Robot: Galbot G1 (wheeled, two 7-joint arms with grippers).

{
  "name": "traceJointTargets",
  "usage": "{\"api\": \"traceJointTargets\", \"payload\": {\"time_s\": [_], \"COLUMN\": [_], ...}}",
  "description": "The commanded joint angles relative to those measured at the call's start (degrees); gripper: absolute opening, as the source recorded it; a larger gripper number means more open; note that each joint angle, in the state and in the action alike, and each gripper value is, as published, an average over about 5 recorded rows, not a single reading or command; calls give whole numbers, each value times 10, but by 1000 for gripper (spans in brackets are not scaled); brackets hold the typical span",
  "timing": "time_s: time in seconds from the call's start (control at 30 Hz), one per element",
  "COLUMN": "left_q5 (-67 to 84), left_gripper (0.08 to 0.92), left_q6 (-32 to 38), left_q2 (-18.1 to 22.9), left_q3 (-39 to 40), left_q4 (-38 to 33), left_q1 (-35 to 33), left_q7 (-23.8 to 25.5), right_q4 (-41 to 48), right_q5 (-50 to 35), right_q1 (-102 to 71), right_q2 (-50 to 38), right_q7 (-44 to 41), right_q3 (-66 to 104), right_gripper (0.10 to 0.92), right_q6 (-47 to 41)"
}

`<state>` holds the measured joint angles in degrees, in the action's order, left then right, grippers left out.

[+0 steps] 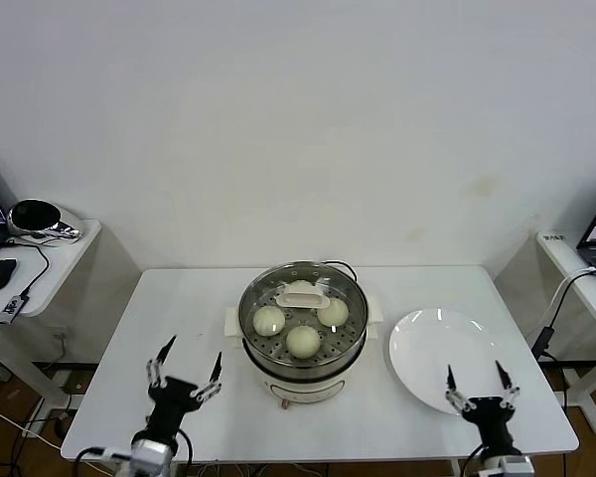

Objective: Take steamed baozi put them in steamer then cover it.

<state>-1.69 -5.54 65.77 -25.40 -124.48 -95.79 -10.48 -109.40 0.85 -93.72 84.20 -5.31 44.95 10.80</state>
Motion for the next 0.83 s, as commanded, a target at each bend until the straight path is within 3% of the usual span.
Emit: {"api": "traceJointTargets", "payload": {"time_s": [0.03,0.83], "left_q5": [224,194], "left_gripper": [823,823], "left_q6": [150,132], "left_q2": [54,45], "left_q3": [-61,-64], "left_q4": [76,108], "left_q1": [-97,-106], "left_q7": [-13,22], "right_q4": [-10,-50], "right_q5": [-56,-83], "right_q1": [-52,-91], "right_q2": [-24,-35], "right_q7": [-17,-5], "right_q3": [-76,-79], "right_gripper": [823,823], "right_q6": [8,-20]}}
